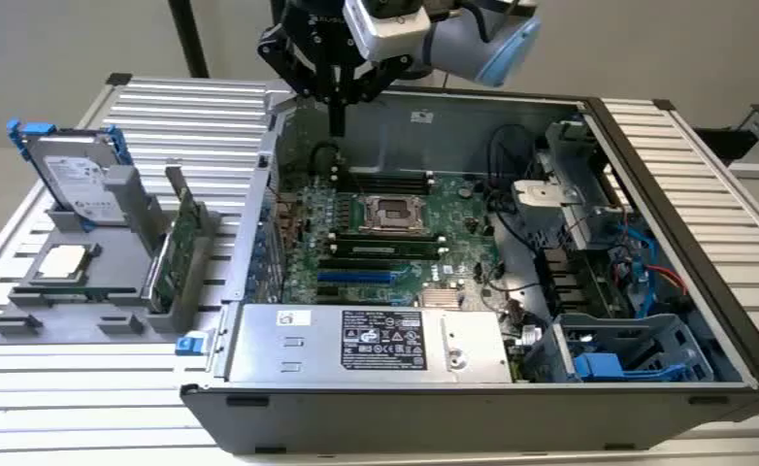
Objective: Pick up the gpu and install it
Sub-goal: 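Reach for the gpu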
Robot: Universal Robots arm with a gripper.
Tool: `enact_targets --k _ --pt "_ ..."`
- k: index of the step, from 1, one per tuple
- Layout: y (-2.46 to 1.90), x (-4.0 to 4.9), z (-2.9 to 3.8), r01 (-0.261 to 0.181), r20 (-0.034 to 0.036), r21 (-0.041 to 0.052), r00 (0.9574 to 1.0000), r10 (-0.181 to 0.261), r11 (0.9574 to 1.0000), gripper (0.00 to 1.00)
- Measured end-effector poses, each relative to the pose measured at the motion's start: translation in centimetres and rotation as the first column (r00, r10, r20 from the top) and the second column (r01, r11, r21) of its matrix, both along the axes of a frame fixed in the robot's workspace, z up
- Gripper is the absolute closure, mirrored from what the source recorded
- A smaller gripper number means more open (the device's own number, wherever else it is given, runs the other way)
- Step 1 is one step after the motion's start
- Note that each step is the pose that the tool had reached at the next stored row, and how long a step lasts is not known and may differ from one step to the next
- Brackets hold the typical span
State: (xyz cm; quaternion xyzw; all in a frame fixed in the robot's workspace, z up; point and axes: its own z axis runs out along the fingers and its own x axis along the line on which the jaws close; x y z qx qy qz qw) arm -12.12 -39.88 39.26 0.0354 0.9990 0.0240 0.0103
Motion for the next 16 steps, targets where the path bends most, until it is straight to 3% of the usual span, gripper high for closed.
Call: enact_targets --k 16 --pt "0.0 0.0 0.0 0.0 0.0001 0.0 1.0 0.0 1.0 1.0"
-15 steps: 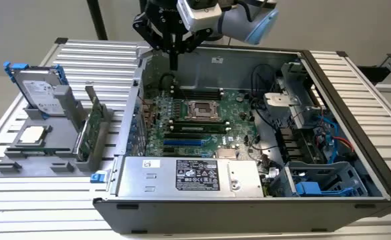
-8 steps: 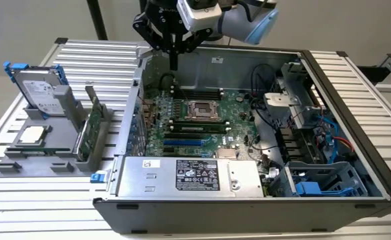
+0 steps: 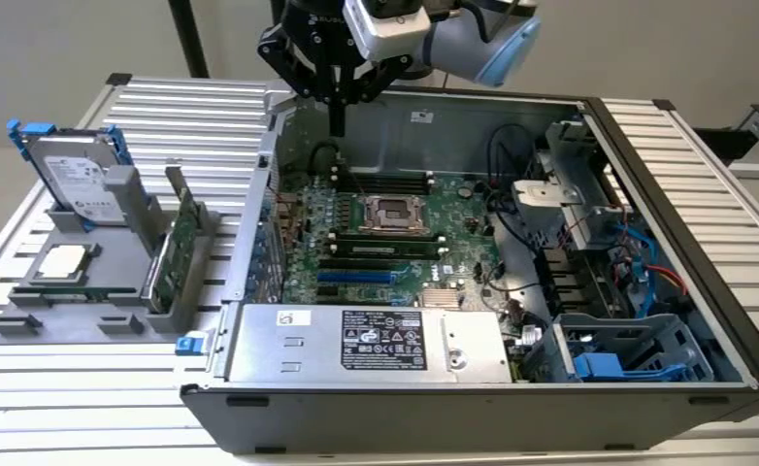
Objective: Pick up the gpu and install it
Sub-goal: 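Reach for the gpu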
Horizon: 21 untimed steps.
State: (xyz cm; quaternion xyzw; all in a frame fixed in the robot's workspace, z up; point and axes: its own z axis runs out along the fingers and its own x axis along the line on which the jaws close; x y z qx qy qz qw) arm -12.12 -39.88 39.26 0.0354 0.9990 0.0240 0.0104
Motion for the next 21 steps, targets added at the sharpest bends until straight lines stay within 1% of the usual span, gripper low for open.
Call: enact_targets --k 7,11,21 --pt "0.0 -0.19 0.01 0.0 -0.0001 -0.0001 1.0 0.0 1.0 1.0" --pt "0.0 -0.45 0.0 0.0 0.0 0.0 1.0 0.0 1.0 1.0" --pt "0.0 -1.85 0.0 0.0 0.0 0.0 1.0 0.0 1.0 1.0"
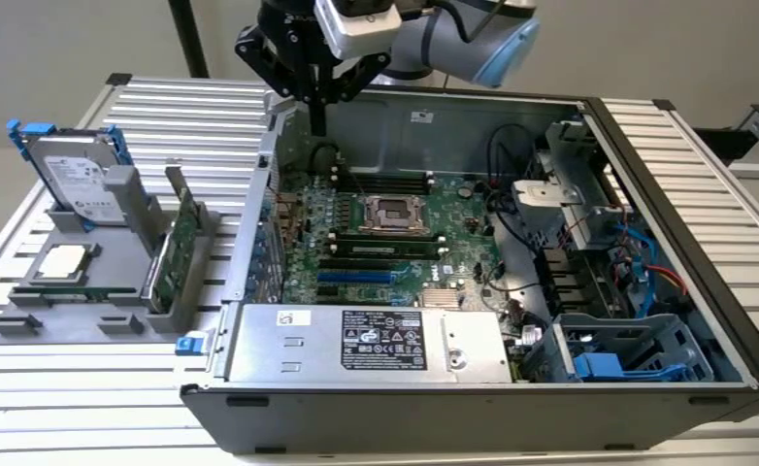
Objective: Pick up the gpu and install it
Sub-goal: 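Reach for the gpu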
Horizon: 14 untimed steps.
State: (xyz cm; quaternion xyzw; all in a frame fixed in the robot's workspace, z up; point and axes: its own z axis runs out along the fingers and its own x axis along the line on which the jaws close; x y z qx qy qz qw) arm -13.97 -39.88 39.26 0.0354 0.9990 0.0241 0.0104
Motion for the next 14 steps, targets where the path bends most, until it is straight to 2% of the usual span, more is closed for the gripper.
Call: enact_targets --k 14 --pt "0.0 -2.0 0.0 0.0 0.0 0.0 1.0 0.0 1.0 1.0"
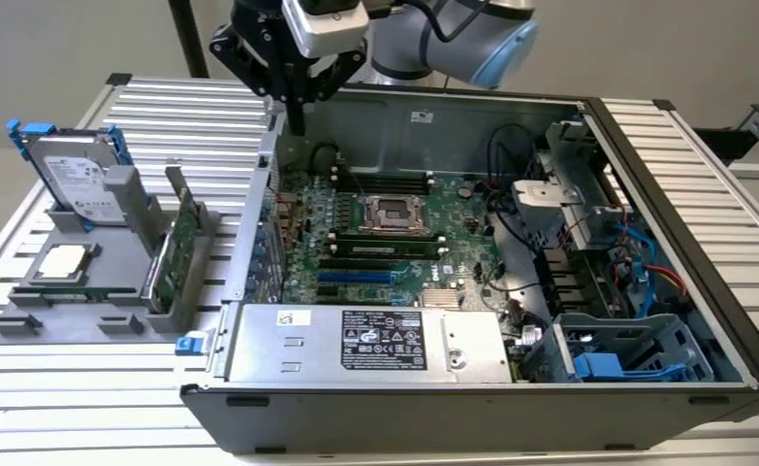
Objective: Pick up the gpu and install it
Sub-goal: 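Reach for the gpu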
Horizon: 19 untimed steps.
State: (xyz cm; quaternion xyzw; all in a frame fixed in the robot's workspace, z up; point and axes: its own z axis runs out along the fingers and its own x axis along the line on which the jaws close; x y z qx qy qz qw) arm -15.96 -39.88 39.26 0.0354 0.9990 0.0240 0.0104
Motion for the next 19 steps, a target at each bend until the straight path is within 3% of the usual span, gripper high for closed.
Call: enact_targets --k 19 --pt "0.0 -2.57 0.0 0.0 0.0 0.0 1.0 0.0 1.0 1.0"
